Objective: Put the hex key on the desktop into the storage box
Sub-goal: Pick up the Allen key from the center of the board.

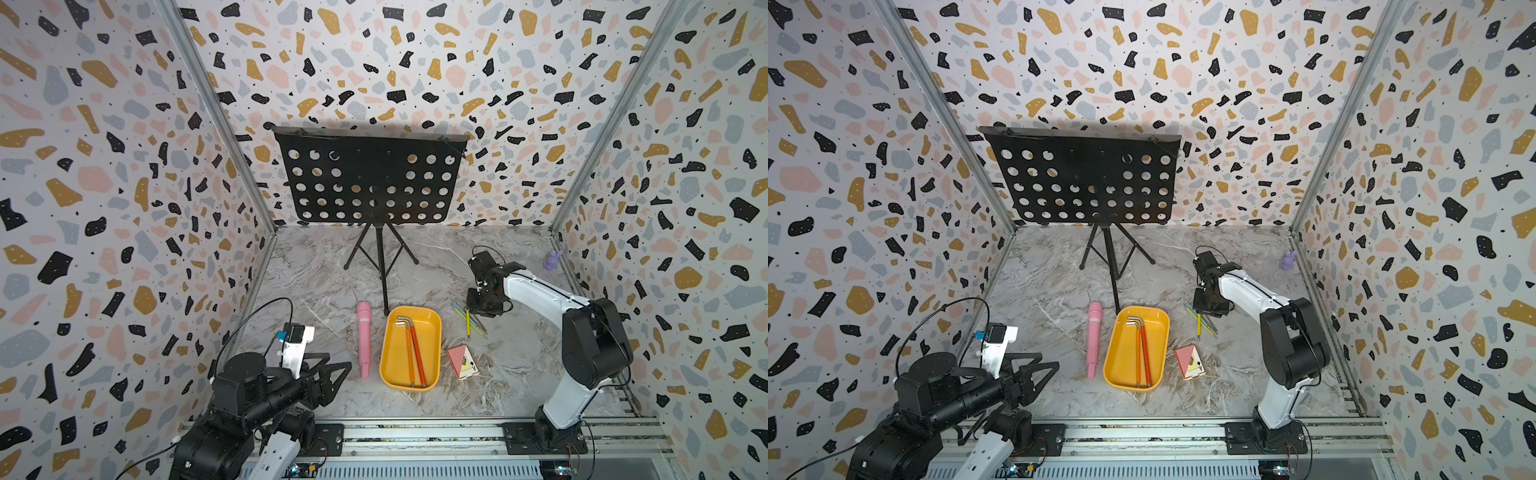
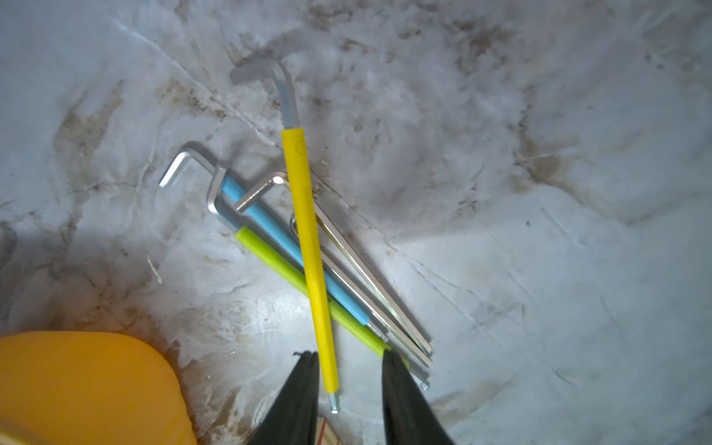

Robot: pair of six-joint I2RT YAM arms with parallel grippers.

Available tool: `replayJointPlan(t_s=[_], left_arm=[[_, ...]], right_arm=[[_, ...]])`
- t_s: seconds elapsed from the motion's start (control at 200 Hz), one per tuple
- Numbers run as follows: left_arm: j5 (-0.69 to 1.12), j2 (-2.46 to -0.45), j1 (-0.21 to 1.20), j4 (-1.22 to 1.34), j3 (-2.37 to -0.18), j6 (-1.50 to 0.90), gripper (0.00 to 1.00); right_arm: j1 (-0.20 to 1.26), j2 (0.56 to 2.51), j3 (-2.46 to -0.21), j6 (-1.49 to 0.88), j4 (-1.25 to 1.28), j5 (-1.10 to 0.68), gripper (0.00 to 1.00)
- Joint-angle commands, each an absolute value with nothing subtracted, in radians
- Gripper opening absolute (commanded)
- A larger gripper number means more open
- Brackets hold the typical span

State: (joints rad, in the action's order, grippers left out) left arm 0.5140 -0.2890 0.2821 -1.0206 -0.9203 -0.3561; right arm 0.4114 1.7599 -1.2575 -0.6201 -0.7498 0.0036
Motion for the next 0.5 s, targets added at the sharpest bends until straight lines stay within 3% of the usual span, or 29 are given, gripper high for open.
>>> replayJointPlan(t_s=[0.0, 0.235, 0.496], left_arm=[[0.514, -0.285, 0.278, -0.998, -0.908, -0.358, 0.78], [0.514, -0.288, 0.278, -0.996, -0.909, -0.357, 0.78], [0.515, -0.288, 0.276, -0.997, -0.908, -0.359, 0.78]], right_arm=[[0.412, 1.772, -1.315, -0.595, -0.774, -0.01, 0.33], [0.413, 1.828, -1.343, -0.598, -0.764, -0.03, 0.36], [0.413, 1.863, -1.33, -0.607, -0.733, -0.038, 0.3]])
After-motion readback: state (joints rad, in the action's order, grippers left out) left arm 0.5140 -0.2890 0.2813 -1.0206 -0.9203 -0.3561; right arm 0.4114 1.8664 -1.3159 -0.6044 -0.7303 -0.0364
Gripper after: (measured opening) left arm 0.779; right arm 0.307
